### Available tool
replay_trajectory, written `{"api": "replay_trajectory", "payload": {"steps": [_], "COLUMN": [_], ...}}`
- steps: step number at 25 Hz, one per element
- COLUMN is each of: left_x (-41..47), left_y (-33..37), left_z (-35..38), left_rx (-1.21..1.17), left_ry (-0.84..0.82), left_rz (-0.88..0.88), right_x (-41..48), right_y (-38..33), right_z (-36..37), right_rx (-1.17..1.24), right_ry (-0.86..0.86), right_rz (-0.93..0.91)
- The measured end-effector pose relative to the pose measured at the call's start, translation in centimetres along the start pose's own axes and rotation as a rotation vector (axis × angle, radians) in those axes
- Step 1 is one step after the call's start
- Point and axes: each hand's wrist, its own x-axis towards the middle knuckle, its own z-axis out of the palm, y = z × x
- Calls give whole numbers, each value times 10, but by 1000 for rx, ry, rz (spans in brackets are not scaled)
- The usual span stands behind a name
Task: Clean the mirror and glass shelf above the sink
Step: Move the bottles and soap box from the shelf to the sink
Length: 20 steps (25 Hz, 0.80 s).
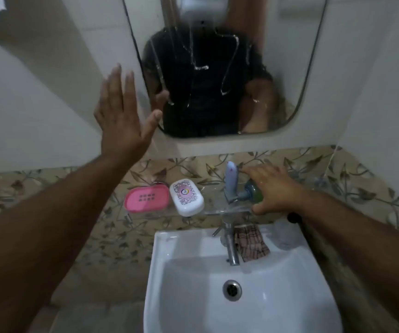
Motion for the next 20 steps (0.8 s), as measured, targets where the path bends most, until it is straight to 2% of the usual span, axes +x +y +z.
{"api": "replay_trajectory", "payload": {"steps": [2, 4, 9, 12, 16, 20], "left_x": [-50, -113, -140, -149, -145, -137], "left_y": [-6, -19, -57, -66, -67, -64], "left_z": [5, 15, 31, 40, 48, 47], "left_rx": [-28, -10, 54, 89, 81, 38], "left_ry": [-126, -333, -601, -776, -820, -794], "left_rz": [101, 130, -30, -42, -95, -64], "right_x": [-1, -6, -5, -18, -21, -18], "right_y": [7, 17, 19, 21, 1, -5], "right_z": [-3, -2, -6, 1, 18, 33], "right_rx": [-47, -66, 76, 390, 776, 961], "right_ry": [-130, -155, -94, 74, 278, 379], "right_rz": [25, 57, 27, 44, 102, 312]}}
